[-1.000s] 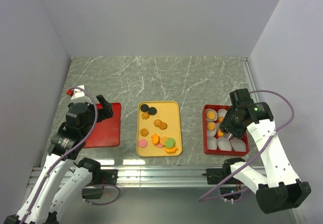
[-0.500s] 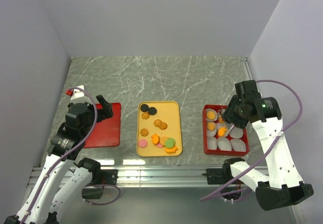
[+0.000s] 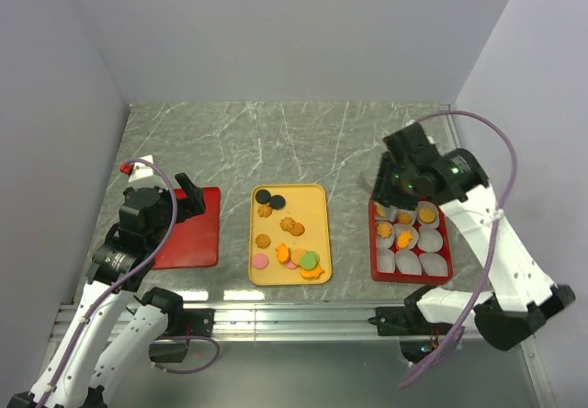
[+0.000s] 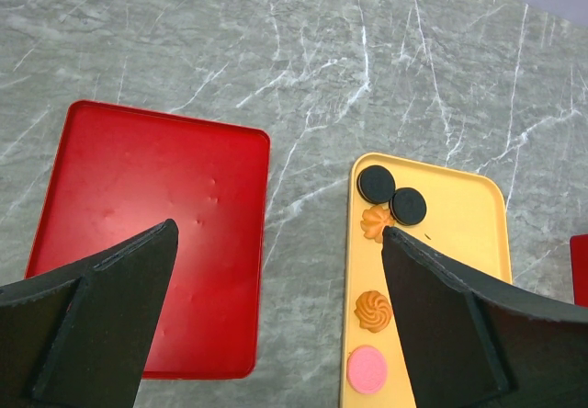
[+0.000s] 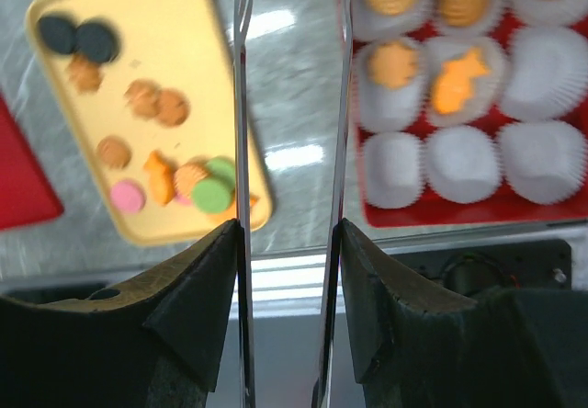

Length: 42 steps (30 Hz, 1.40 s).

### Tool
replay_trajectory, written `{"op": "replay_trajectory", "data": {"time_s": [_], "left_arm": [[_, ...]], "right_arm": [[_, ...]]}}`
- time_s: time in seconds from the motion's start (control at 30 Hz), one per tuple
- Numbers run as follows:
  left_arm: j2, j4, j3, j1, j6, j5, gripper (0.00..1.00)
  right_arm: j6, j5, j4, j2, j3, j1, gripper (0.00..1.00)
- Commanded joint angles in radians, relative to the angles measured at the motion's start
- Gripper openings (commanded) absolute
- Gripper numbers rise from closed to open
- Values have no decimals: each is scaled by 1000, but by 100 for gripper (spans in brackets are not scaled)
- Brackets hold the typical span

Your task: Pack the cookies

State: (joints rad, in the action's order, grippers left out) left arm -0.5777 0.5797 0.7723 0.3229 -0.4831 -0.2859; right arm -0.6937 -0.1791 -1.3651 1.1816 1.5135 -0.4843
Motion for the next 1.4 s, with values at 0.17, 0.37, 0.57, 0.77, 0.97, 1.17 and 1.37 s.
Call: {"op": "replay_trajectory", "data": {"time_s": [0.17, 0.37, 0.57, 0.77, 0.97, 1.17, 1.37], "left_arm": [[-1, -41, 2, -4, 14, 4, 99], [-4, -38, 2, -5, 12, -1, 99], [3, -40, 4, -5, 12, -4, 99], [2, -38, 4, -7, 11, -6, 99], [6, -40, 4, -5, 11, -9, 99], [9, -37, 2, -7, 9, -12, 99], [10, -34, 4, -5, 6, -19, 99]], "right_arm": [[-41, -10, 12, 220, 198, -315, 54], [-6, 68, 63, 380, 272, -468, 54], [17, 104, 78, 509, 323, -545, 54], [43, 87, 57, 590, 372, -586, 55], [49, -3, -5, 636, 461, -591, 56], [63, -82, -40, 647, 490, -585, 57], [60, -91, -16, 636, 435, -554, 58]]}}
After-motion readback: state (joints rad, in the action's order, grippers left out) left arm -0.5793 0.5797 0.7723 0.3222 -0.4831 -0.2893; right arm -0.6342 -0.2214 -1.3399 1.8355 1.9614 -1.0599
